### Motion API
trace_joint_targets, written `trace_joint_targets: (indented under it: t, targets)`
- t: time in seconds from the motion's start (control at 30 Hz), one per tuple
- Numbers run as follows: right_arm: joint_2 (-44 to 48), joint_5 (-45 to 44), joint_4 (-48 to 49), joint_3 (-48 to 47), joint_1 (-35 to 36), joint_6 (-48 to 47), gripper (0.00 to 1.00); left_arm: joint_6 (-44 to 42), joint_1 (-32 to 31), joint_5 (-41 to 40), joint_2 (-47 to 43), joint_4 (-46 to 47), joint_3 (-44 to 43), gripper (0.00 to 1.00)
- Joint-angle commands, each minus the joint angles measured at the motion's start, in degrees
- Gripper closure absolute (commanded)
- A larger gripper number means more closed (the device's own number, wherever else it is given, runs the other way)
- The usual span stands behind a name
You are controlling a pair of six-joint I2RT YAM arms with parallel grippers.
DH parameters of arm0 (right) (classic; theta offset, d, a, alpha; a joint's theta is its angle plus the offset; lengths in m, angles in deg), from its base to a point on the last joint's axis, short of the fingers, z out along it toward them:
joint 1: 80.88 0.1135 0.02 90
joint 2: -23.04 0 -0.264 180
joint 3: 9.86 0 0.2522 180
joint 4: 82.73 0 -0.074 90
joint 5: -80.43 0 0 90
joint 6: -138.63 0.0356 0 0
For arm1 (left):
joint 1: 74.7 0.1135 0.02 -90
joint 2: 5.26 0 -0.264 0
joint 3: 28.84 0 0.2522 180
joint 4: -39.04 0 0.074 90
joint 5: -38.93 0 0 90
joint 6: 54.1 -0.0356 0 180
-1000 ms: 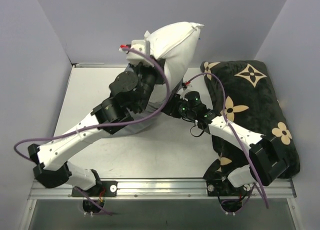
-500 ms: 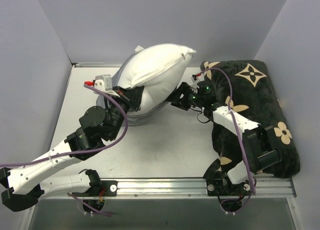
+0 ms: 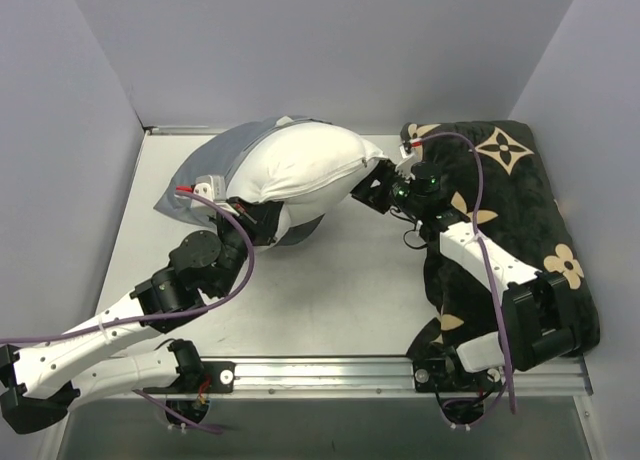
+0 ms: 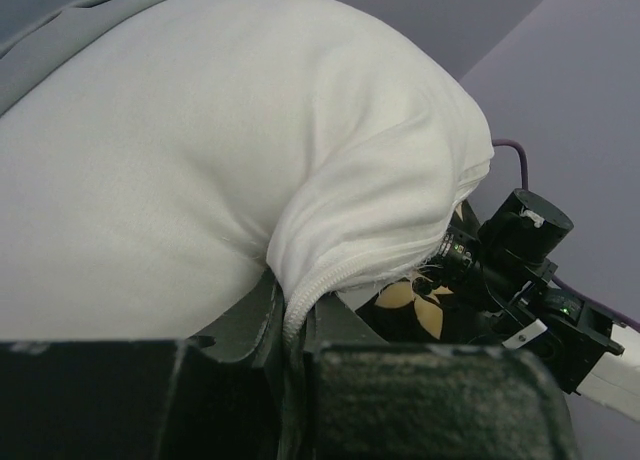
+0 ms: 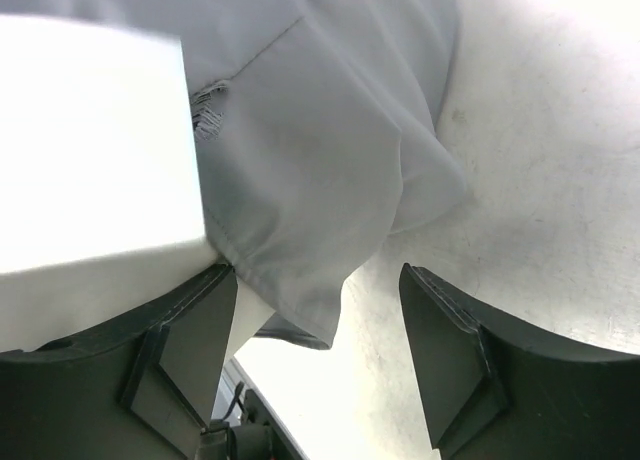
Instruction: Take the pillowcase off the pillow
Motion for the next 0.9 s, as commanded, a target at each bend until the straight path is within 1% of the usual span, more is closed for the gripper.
trace_joint_targets:
  t: [0.0, 0.07, 0.1, 0.13, 0.17, 0.23, 0.27, 0.37, 0.47, 0.5, 0.6, 0.63, 0.7, 0.73, 0.8, 0.83, 0.87]
  targets:
    - [2.51, -2.7, 7.07, 1.45, 0.1, 1.49, 0.33, 3.64, 0.33, 0.35, -2.12, 1.9, -0.6, 1.0]
    - [1.02, -2.45, 6.9, -0.82, -0.16, 1.58, 0.36, 4.87, 0.41, 2.64, -2.65, 1.8, -0.87, 1.0]
    - [-0.99, -2.53, 6.98, -1.61, -0.16, 1.58, 0.38, 5.22, 0.41, 3.6, -2.83, 0.06, -0.78, 1.0]
    - [-2.06, -2.79, 6.98, -2.49, -0.16, 1.67, 0.4, 5.92, 0.41, 5.7, -3.0, -0.22, -0.78, 1.0]
    - [-4.16, -2.8, 7.94, -4.07, -0.25, 1.93, 0.45, 6.37, 0.41, 6.68, -3.09, -0.57, -0.69, 1.0]
    - [-6.1, -2.62, 9.26, -5.48, -0.43, 2.89, 0.49, 7.42, 0.41, 9.74, -3.35, -2.23, -0.6, 1.0]
    - [-7.76, -2.88, 9.27, -6.97, -0.43, 2.99, 0.61, 7.51, 0.33, 10.72, -3.79, -2.94, -0.52, 1.0]
    - [-10.32, -4.63, 7.87, -9.0, -0.95, 2.81, 0.8, 8.3, 0.41, 14.68, -5.46, -5.66, 0.1, 1.0]
    - [-13.91, -5.61, 5.5, -12.6, -2.45, 2.02, 0.83, 7.78, 0.5, 21.08, -6.87, -7.86, 0.01, 1.0]
    - [-15.24, -5.09, 5.05, -15.39, -2.88, 1.76, 0.83, 7.43, 0.5, 25.02, -7.13, -8.73, -0.08, 1.0]
    - [-21.39, -3.06, 0.06, -22.08, -3.5, -1.05, 0.83, 7.78, 0.5, 31.98, -6.96, -8.31, 0.8, 1.0]
    - [-22.97, -2.54, -1.53, -27.23, -3.42, -2.01, 0.83, 7.95, 0.5, 36.7, -6.35, -8.22, 1.15, 1.0]
    - [-28.24, -1.13, -6.09, -32.36, -3.42, -4.04, 0.83, 8.48, 0.42, 41.12, -5.65, -7.08, 3.16, 1.0]
    - [-30.09, -0.43, -7.68, -36.91, -3.5, -4.74, 0.83, 8.91, 0.5, 44.62, -5.03, -6.81, 3.87, 1.0]
    - [-35.97, 2.9, -11.37, -41.85, -3.33, -6.41, 0.81, 10.14, 0.41, 48.68, -4.68, -5.24, 6.59, 1.0]
    - [-37.91, 4.05, -13.04, -46.58, -3.24, -6.85, 0.81, 10.58, 0.41, 49.31, -4.68, -4.71, 7.47, 1.0]
    - [-41.41, 4.93, -15.67, -48.19, -3.15, -7.38, 0.81, 11.02, 0.33, 49.84, -4.67, -3.13, 8.35, 1.0]
